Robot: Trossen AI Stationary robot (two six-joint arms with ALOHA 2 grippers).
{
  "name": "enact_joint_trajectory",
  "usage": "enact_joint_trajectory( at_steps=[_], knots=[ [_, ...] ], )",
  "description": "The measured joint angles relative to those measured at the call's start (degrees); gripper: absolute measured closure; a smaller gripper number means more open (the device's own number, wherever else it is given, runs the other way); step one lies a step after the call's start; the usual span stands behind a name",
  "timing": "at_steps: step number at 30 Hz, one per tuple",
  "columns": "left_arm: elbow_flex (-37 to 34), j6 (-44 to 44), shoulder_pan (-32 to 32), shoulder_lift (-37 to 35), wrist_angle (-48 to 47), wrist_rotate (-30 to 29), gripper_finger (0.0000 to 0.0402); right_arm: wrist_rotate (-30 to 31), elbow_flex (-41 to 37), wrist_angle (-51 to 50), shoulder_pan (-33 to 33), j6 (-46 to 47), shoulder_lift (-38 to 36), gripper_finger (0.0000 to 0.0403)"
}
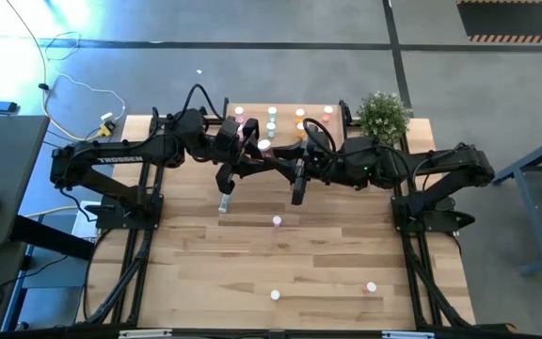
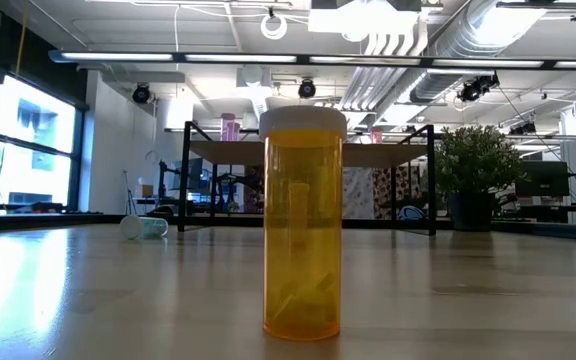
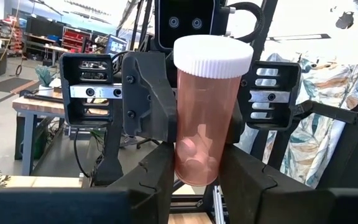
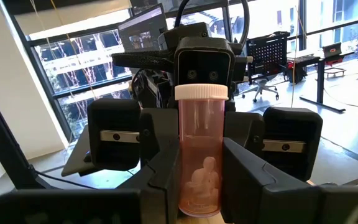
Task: Pick and place medicine bottles onto shelf by color
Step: Adjust the orange pill bottle
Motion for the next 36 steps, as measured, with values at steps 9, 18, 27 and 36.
enact_joint_trajectory(
  at_steps=[9,18,27,36],
  knots=[
    [0.0,-0.02,0.0,0.0,-0.25,-0.02,0.0304,0.04,0.0,-0.14,0.0,0.02,0.04,0.0315],
    [0.0,0.96,0.0,0.0,-1.94,-0.02,0.0304,0.61,-0.07,-1.59,0.0,0.72,0.07,0.0271],
    [0.02,1.99,0.0,-0.07,-2.71,0.0,0.0304,1.01,-0.11,-1.58,0.0,0.21,0.09,0.0223],
    [0.13,1.95,0.04,-0.04,-2.86,-1.02,0.0304,3.21,-0.22,-2.83,0.0,0.02,-1.15,0.0221]
  ],
)
